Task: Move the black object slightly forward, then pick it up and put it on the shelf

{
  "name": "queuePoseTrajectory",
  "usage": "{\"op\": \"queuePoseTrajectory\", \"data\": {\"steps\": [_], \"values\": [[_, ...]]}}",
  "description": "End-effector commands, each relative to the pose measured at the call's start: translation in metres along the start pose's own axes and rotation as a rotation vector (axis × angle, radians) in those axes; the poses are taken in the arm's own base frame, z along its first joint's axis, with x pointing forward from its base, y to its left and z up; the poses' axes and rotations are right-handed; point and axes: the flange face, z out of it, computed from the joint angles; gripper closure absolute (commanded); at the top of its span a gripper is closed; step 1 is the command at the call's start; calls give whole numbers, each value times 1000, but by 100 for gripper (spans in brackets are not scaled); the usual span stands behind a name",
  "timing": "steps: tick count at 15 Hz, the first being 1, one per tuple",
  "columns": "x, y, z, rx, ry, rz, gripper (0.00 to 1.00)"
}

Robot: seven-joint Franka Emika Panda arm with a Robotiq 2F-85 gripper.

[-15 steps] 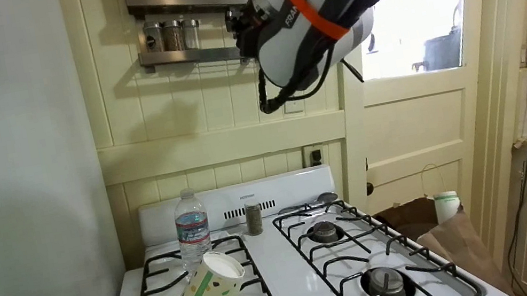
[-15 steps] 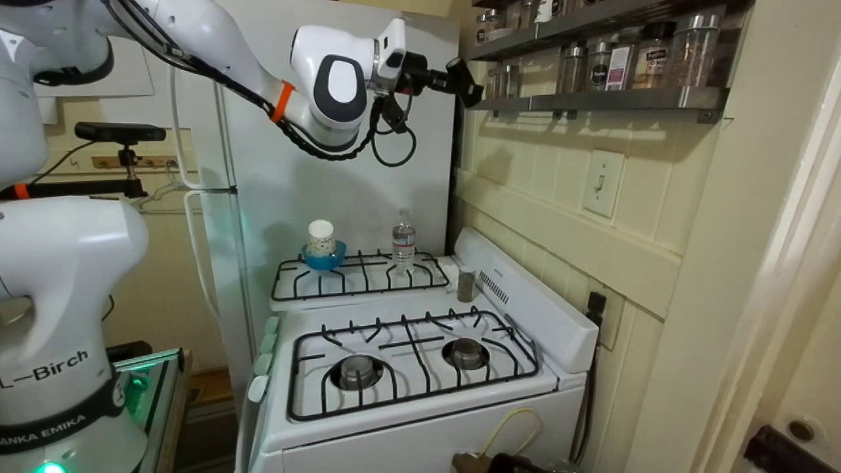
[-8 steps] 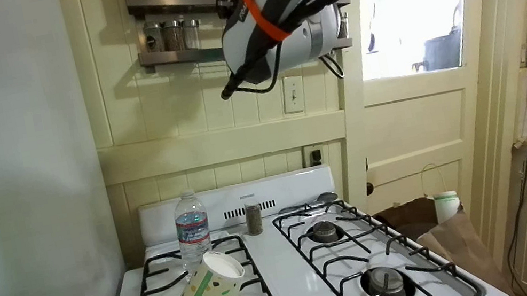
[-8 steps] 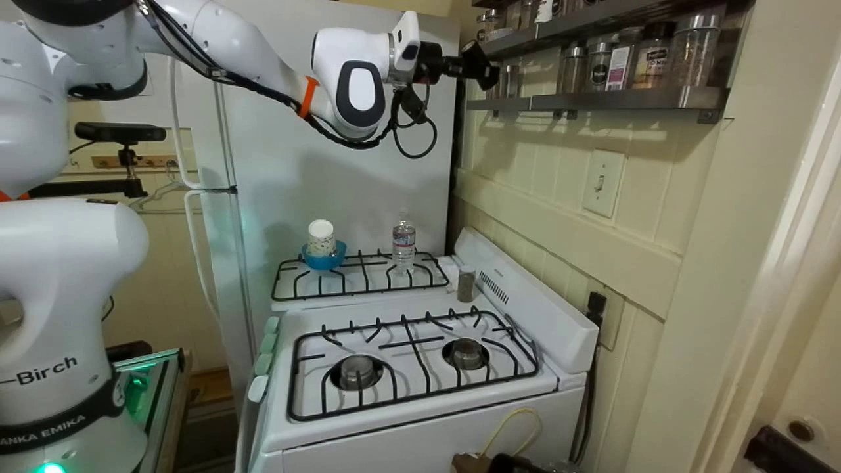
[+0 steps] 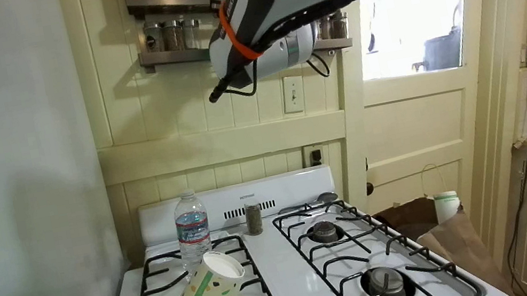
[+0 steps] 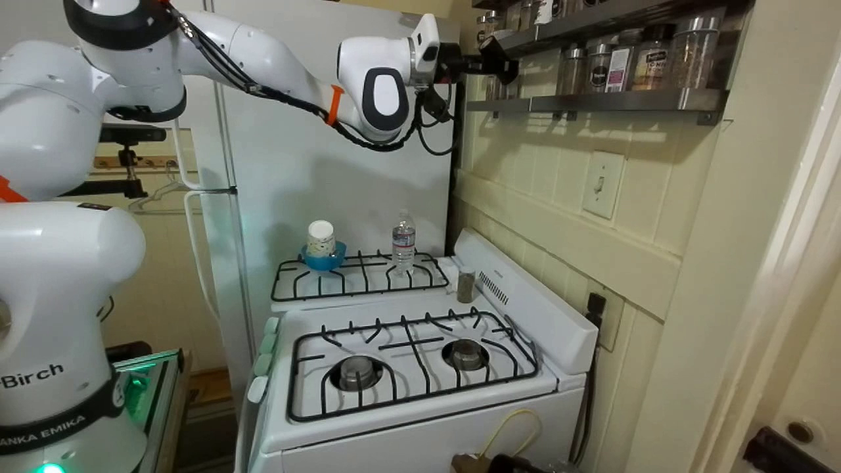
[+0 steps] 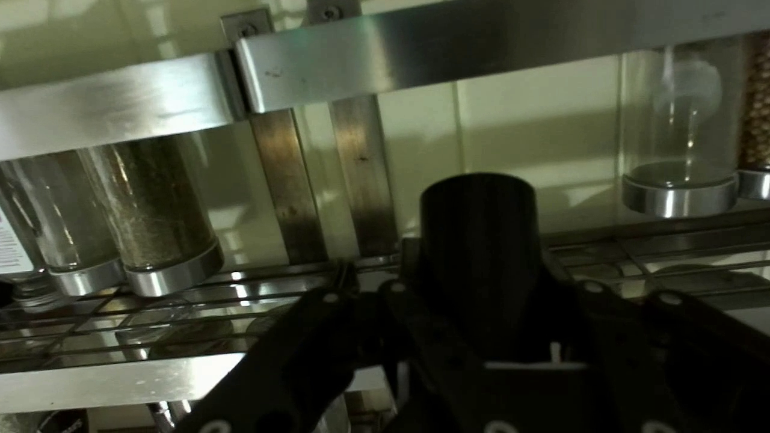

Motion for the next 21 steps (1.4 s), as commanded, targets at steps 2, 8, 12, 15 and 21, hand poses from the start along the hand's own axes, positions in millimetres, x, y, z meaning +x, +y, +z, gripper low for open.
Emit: {"op": "queuePoseTrajectory", "data": {"steps": [2,8,12,15,21], "values": [[-5,-4,18,-36,17,-43,81],[-15,1,29,-76,-29,-105,81],[-18,-1,33,-89,-68,-112,81],[-16,-4,36,-94,-108,-105,81],[-5,-5,46,-118,-161,-84,81]]}}
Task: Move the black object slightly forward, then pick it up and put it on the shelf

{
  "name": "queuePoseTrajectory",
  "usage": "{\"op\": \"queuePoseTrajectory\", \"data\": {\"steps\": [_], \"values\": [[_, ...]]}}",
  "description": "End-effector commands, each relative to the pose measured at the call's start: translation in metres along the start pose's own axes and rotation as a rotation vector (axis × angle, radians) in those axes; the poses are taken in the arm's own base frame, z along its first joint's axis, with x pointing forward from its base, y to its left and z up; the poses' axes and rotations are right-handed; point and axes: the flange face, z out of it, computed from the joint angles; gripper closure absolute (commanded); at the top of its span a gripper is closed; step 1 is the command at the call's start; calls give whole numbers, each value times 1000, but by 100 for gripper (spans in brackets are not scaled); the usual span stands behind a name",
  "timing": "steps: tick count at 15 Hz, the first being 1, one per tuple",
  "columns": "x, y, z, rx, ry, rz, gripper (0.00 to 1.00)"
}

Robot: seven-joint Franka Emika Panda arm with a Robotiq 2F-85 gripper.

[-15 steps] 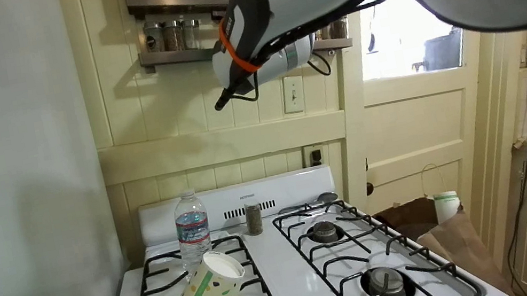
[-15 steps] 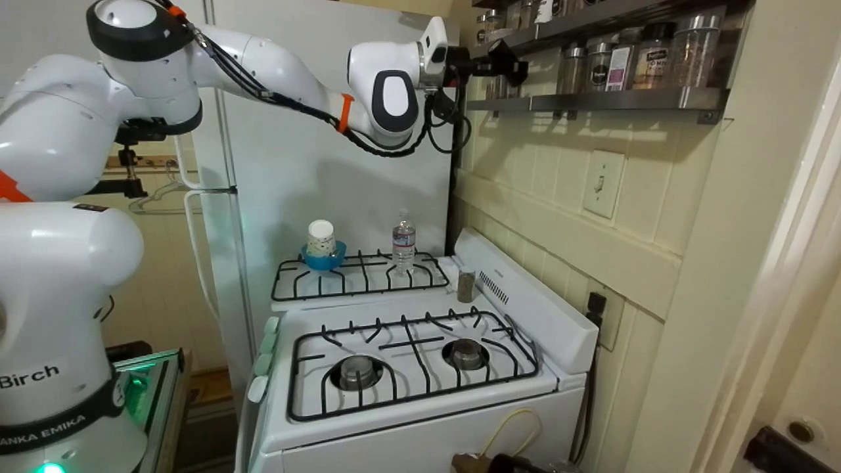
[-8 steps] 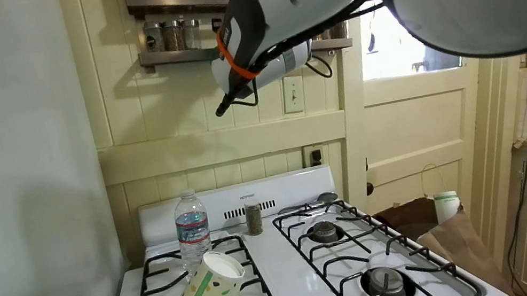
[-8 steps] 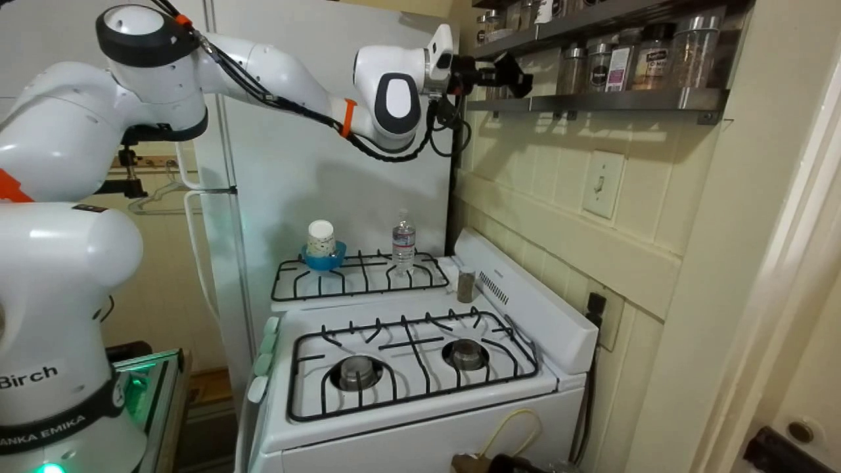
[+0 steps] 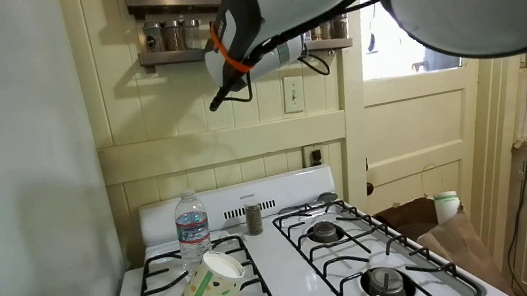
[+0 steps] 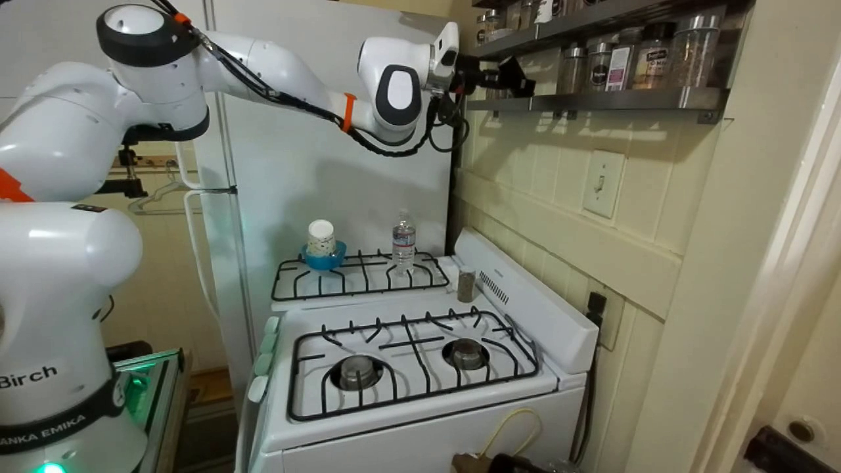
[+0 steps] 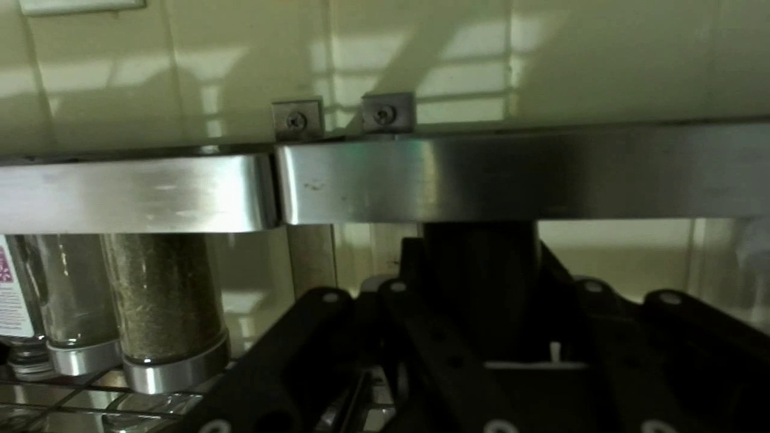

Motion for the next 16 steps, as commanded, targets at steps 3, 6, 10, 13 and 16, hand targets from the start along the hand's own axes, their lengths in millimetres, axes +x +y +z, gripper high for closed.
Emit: {"op": "queuePoseTrajectory", "data": {"steps": [3,6,10,13,16], "values": [[26,-2,5,-4,-33,22,81],[33,-1,2,0,-76,-8,81],[38,2,0,14,-123,-58,81],[39,4,-1,25,-160,-91,81],[42,7,-4,63,-209,-112,81]]}}
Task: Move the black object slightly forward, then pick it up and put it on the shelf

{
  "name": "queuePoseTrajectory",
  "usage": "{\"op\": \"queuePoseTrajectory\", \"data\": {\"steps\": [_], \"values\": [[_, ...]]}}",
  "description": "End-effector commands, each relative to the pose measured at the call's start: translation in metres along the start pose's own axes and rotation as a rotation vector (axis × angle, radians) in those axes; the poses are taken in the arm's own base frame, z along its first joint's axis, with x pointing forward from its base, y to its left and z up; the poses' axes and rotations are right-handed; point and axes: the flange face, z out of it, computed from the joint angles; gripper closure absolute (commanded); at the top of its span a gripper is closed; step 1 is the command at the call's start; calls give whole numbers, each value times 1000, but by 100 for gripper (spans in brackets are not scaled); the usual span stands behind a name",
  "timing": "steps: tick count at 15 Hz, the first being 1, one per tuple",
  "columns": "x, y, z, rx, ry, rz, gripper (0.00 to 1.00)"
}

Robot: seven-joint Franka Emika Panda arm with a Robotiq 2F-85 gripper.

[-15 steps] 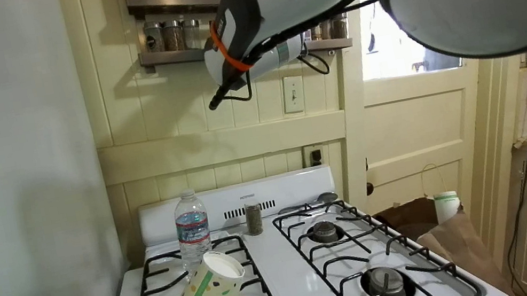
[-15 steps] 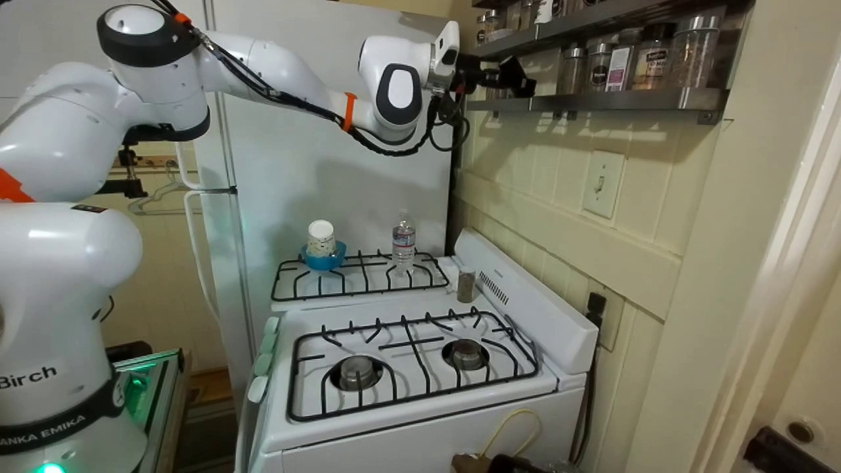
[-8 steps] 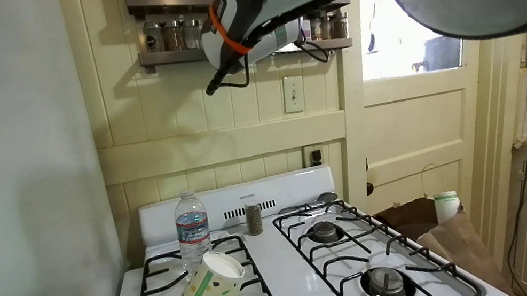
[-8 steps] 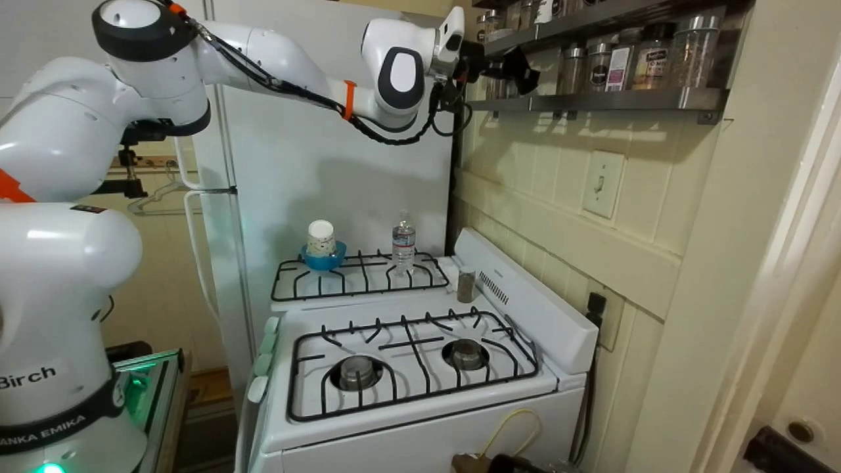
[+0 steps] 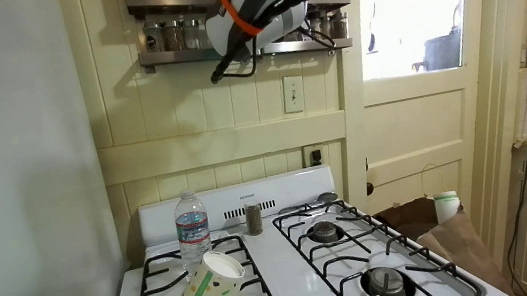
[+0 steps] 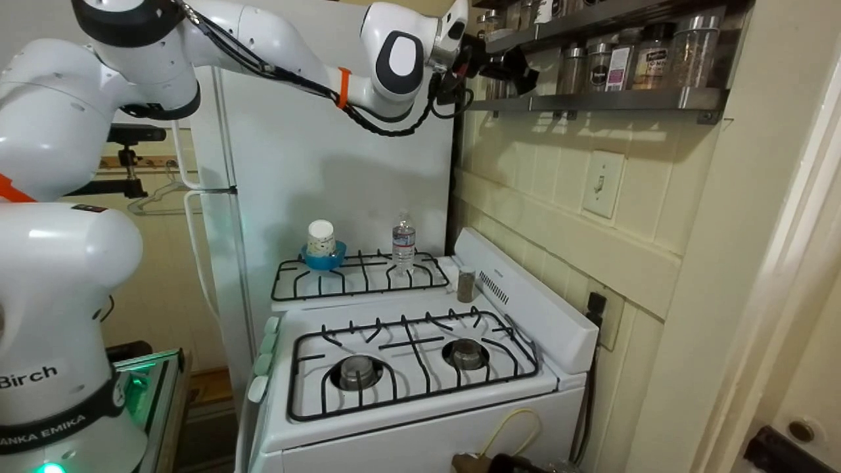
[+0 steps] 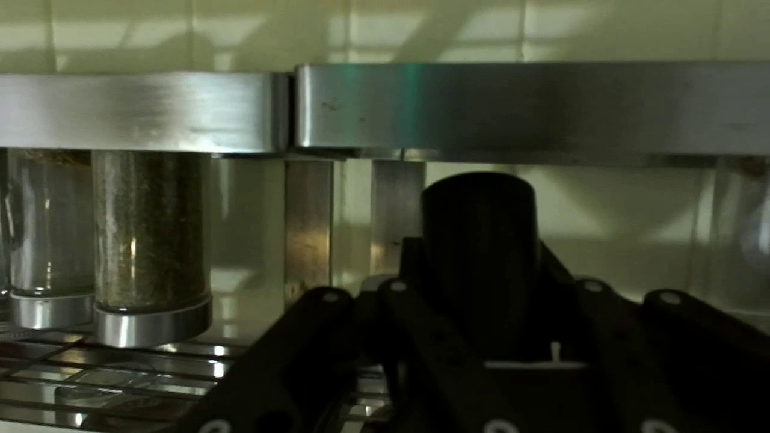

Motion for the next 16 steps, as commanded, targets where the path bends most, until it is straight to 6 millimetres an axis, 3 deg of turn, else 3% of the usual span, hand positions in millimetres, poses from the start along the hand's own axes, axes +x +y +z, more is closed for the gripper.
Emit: {"op": "queuePoseTrajectory", "data": {"steps": [1,16], "values": [[3,5,-7,63,-91,-30,81],[17,28,1,103,-255,6,81]]}}
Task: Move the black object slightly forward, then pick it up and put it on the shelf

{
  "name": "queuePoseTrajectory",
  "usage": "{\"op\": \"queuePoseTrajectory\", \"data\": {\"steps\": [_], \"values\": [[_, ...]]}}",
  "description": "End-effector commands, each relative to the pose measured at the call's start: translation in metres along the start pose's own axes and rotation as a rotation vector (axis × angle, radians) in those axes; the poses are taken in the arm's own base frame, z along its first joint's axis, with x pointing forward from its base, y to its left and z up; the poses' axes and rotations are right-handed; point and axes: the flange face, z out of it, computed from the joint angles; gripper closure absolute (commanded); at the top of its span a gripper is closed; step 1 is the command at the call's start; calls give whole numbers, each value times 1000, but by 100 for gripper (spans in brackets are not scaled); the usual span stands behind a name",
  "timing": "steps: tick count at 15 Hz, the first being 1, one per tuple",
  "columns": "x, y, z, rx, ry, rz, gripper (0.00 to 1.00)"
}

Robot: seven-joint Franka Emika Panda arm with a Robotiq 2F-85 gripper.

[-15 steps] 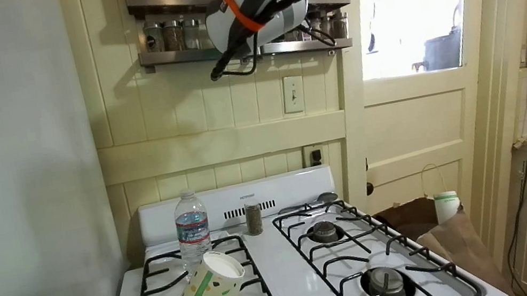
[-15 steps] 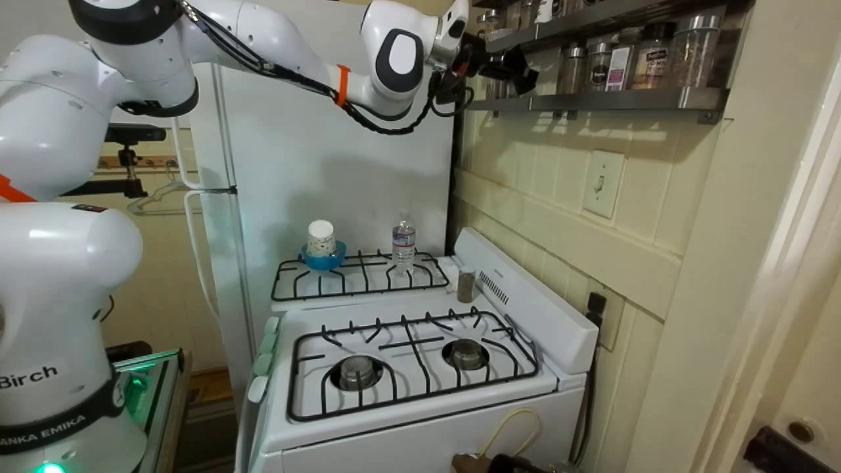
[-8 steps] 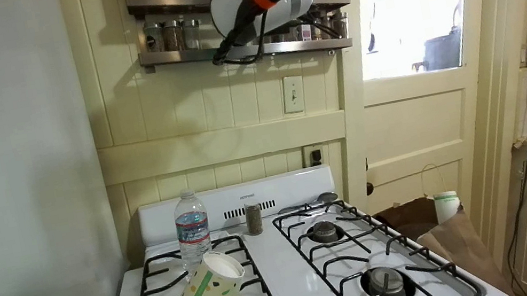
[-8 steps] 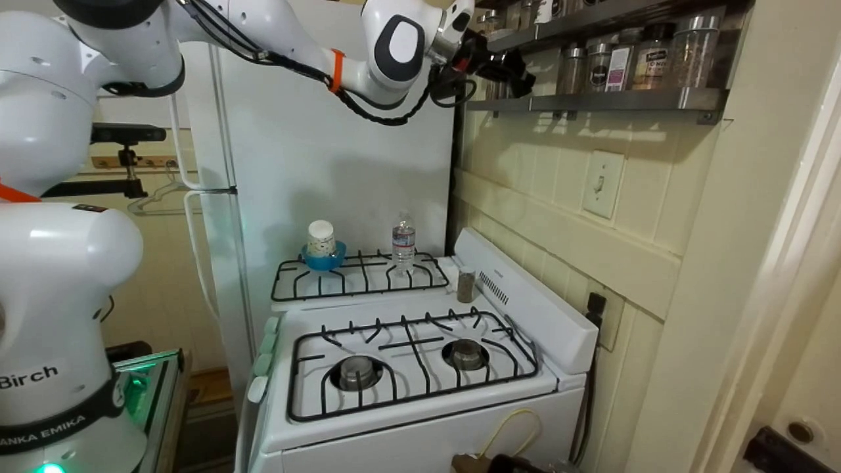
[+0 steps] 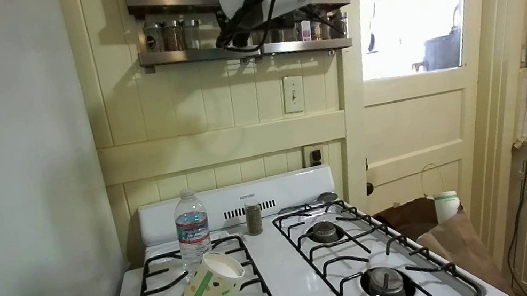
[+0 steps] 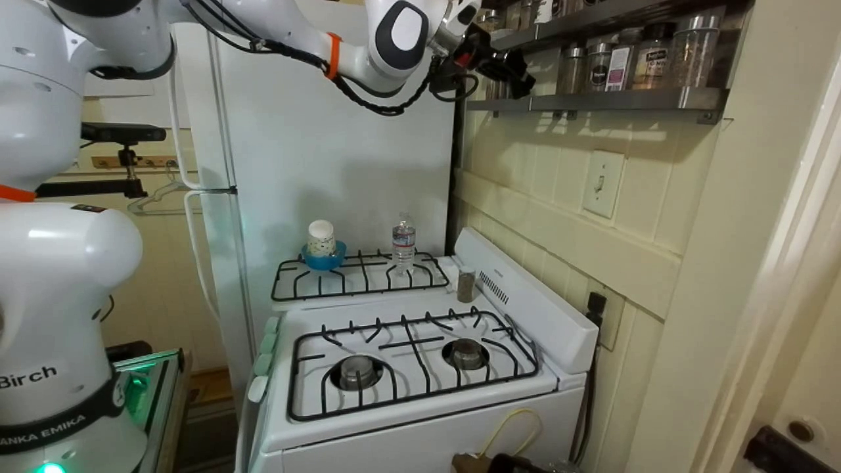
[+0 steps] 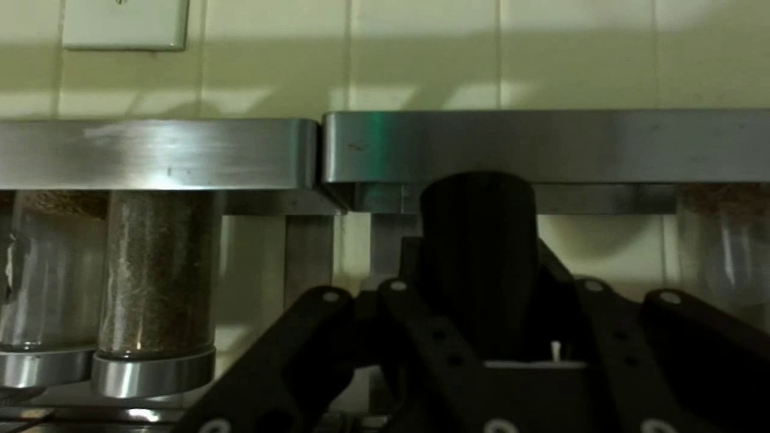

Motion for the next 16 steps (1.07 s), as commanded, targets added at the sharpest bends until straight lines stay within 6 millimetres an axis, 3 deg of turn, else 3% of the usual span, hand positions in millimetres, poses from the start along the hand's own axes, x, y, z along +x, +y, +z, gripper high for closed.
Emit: {"op": "queuePoseTrajectory", "data": {"steps": [1,6,16], "values": [[3,9,5,-3,-56,41,81],[8,12,13,-15,-50,127,81],[17,-3,27,-25,-62,194,81]]}}
